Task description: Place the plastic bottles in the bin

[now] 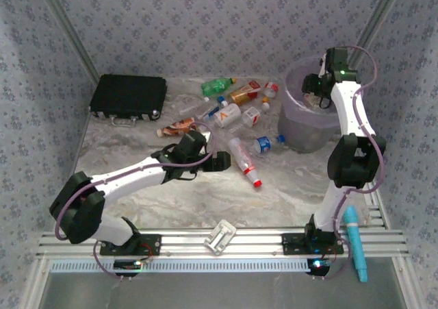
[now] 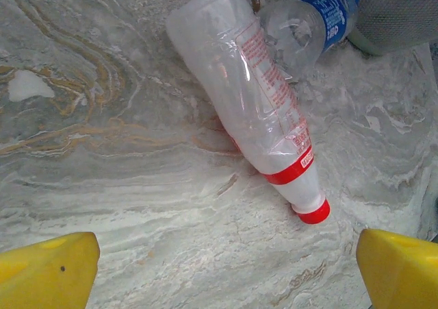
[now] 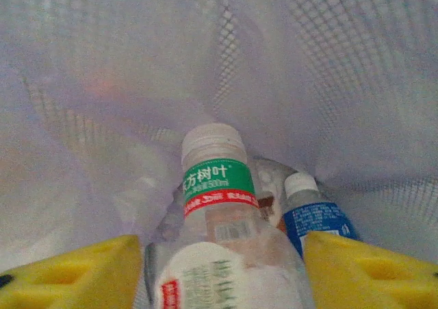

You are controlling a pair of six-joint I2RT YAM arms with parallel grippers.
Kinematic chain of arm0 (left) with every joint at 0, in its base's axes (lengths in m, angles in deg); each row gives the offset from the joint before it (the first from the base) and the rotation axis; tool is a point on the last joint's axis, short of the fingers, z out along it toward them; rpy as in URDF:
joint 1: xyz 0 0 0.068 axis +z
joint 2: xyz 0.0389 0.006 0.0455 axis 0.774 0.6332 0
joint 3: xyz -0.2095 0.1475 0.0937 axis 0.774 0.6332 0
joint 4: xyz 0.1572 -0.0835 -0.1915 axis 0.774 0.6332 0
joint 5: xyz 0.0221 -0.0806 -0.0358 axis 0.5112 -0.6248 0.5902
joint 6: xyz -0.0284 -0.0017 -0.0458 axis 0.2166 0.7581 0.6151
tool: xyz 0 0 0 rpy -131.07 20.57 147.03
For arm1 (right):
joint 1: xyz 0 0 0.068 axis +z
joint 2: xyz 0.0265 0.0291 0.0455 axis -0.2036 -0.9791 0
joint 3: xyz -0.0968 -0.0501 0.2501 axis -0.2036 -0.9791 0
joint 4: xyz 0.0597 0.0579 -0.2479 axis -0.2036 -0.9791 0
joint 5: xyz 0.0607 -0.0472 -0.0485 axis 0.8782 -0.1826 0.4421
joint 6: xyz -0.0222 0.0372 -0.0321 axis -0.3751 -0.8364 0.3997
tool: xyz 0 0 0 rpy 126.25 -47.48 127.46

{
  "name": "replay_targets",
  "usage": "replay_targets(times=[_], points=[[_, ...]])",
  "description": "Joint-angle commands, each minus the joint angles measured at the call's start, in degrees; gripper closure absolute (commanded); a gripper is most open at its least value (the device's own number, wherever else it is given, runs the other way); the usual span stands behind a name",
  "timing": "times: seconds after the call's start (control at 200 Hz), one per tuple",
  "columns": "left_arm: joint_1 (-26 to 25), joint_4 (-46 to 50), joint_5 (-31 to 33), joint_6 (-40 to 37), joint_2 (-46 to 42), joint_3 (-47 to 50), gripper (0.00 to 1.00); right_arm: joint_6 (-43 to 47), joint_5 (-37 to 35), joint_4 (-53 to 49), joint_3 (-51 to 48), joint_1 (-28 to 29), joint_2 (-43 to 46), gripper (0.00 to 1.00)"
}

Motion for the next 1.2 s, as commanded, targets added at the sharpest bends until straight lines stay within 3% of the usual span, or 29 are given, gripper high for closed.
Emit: replay_targets(times=[0.0,0.145,0.44,0.78,1.194], points=[[-0.94,-2.04,0.62,1.44,1.94,-2.54,0.03,0.30,-0.15,-4.33,3.53,0.06,2.14,0.26],[-2.36,-2.91,0.48,2.92,5.34,-4.17,0.03,0.47,-1.30,-7.56,6.92,-0.08,4.92,0.19],[-5.12,-3.29,1.14,10.59,13.37,-9.50,0.03,-0.36,-2.37,-11.14,7.46,-1.43,12.88,0.15],[-9.98,-3.35,1.93,19.63,25.34,-18.77,0.05,-1.19,1.49,-8.77,1.28,-1.64,21.46,0.14],[-10.26,-5.28,1.86,25.03,31.56,-20.24,0.15,-1.94,7.42,-6.43,-2.18,-1.15,26.32,0.14]])
